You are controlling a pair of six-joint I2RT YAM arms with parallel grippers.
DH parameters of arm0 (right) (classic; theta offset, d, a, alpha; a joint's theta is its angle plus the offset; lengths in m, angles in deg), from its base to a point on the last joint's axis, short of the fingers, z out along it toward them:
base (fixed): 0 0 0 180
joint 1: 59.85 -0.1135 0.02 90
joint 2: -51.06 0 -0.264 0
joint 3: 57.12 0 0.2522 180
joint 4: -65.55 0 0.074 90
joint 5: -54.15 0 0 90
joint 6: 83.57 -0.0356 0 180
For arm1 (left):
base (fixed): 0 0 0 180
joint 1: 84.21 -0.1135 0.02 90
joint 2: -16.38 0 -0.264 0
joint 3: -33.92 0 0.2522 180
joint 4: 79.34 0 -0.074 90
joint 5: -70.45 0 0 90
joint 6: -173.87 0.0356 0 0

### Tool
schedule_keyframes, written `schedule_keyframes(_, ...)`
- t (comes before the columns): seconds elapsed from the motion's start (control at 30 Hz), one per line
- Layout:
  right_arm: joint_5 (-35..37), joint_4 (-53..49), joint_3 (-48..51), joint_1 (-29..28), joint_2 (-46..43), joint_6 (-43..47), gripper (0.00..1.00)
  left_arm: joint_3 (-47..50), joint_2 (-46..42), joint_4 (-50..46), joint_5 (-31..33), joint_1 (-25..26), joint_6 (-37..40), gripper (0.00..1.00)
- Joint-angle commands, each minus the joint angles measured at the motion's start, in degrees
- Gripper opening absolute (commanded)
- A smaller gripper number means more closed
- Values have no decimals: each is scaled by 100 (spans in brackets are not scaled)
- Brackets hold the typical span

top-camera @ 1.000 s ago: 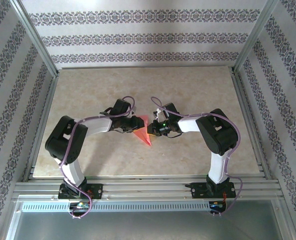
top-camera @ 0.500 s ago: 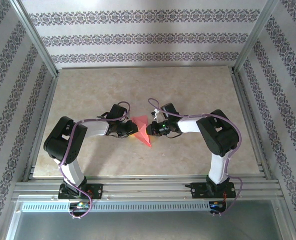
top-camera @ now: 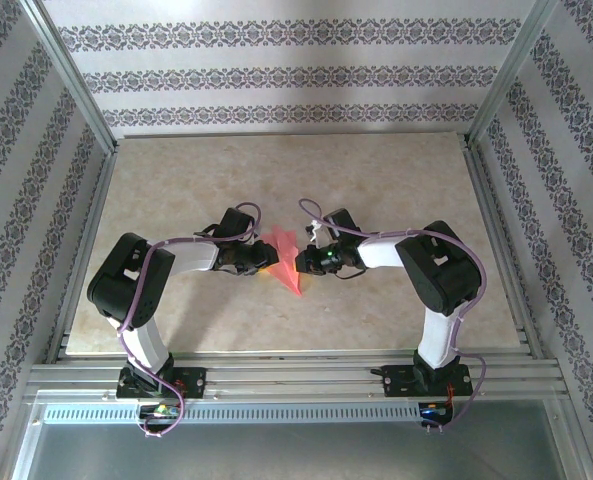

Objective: Fold a paper plane with a square sheet of paper (pick it up from the middle)

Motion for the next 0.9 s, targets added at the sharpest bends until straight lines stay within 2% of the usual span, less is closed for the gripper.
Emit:
schedule_keyframes(0.0,125,40,113,-28,-83,-157,12,50,173,-364,304,-30,-34,31)
schedule_keyframes(0.4,89,-68,-53,34,53,-144,11,-9,200,-396,239,-34,11,32)
schedule_keyframes(0.63,-15,-128,-176,51,113,-120,14,-30,260,-437,188,-31,58,32)
schedule_keyframes(0.87,-15,-241,-260,60,80,-3,10,-57,278,-465,167,-34,81,32)
